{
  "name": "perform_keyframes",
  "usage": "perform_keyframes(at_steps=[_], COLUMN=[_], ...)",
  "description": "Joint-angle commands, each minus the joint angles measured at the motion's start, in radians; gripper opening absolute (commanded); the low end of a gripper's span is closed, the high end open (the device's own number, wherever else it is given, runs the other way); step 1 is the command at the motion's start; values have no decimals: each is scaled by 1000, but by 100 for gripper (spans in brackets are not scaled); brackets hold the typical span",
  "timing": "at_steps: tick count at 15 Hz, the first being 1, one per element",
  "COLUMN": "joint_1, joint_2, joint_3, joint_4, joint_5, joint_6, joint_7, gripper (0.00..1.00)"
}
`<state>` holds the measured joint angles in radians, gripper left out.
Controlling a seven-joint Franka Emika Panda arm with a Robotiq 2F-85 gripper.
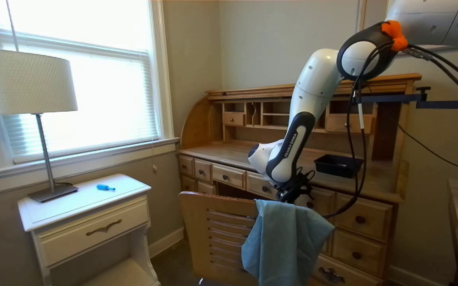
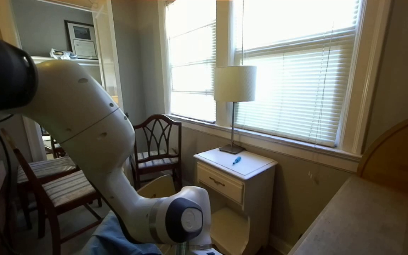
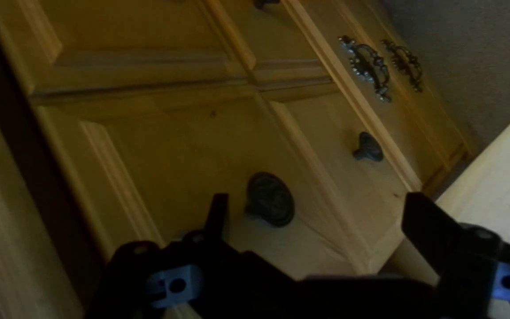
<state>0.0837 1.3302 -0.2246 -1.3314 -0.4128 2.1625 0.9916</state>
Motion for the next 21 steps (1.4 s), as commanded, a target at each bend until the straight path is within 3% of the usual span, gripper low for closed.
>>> perform_keyframes(at_steps=[1, 8, 14, 16, 21], joint_1=[41, 68, 48, 38, 0], joint_2=[20, 120, 202, 158, 170], joint_3=[-36, -28, -58, -61, -67], joint_4=[34, 184, 318, 269, 315], joint_5=[39, 70, 144, 120, 128], joint_6=[-107, -218, -241, -222, -246], joint_7=[-34, 59, 293, 344, 401], gripper=[100, 100, 100, 100, 100])
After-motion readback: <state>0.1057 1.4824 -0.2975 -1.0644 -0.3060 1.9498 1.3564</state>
